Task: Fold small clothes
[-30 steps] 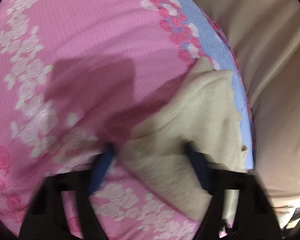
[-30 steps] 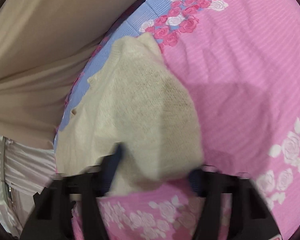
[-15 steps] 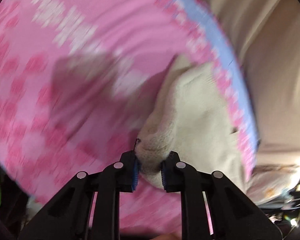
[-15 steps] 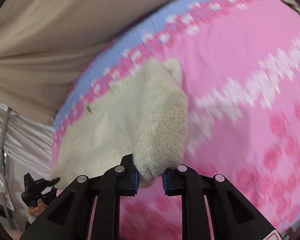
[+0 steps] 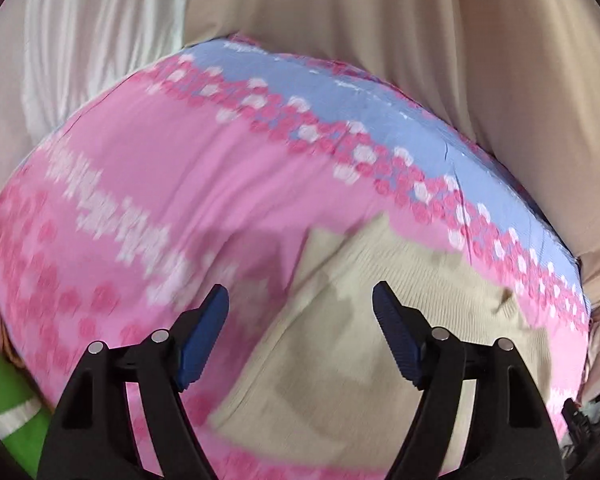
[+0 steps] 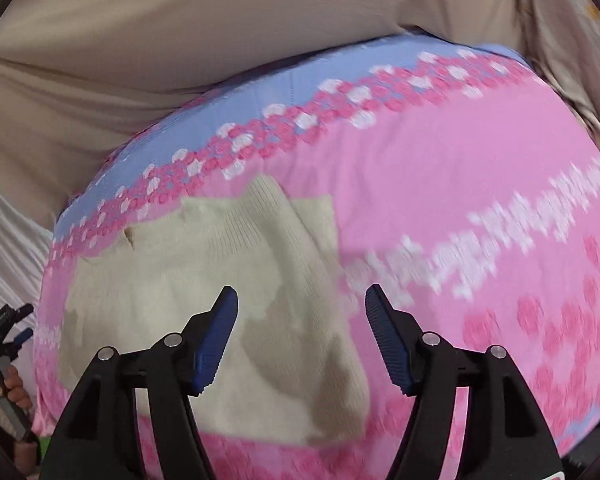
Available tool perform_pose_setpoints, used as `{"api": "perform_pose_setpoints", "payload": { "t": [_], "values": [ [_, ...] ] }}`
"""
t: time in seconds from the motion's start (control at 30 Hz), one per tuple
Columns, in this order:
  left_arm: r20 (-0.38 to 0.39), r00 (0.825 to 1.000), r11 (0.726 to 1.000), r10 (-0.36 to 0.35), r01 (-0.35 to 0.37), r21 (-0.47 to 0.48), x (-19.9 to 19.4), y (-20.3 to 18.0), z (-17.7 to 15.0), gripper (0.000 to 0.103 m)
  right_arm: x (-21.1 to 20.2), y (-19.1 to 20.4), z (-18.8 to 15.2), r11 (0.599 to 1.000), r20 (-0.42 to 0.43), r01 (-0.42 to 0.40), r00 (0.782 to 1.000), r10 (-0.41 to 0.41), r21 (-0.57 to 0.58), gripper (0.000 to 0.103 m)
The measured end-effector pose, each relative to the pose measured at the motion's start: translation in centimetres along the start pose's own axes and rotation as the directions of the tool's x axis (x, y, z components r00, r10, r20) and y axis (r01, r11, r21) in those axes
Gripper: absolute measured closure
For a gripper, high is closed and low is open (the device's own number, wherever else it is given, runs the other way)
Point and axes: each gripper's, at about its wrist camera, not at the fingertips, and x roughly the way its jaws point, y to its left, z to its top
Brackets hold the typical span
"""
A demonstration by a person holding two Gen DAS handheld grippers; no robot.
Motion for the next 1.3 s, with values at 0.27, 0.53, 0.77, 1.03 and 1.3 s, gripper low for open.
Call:
{"api": "perform_pose_setpoints", "payload": {
  "t": [0.27, 0.53, 0.77, 1.03, 1.3],
  "values": [
    [-0.227, 0.973, 0.998, -0.038, 0.024, -0.064, 9.1, -0.3, -0.3, 0.077, 8.4, 1.1, 1.0, 1.0, -0.104, 0.0, 0.995, 0.0, 0.003, 0.065],
    [-0.093, 0.982, 0.985, -0.164, 0.157, -0.076, 2.1, 0.0, 1.2, 0.097, 0.9, 2.7, 1.5, 0.99, 0.076, -0.137, 0.988, 0.135, 0.017, 0.097],
    [-0.205, 0.978, 0.999, 0.028, -0.031, -0.01, 7.7, -1.0, 0.3, 0.094, 9.7, -0.3, 1.0, 0.998, -0.15, 0.016, 0.989, -0.006, 0.061, 0.092],
    [-0.086, 0.996, 0.999, -0.022, 0.026, 0.037, 1.1, -3.0, -1.6, 0.09, 2.9, 3.6, -0.8, 0.994, -0.014, -0.108, 0.994, 0.108, 0.016, 0.09],
    [-0.194, 0.98, 0.989, 0.05, -0.021, 0.146, 5.7, -5.9, -5.3, 0.09, 6.1, 6.3, -2.7, 0.997, -0.097, -0.044, 0.995, 0.038, -0.064, 0.097]
  ]
}}
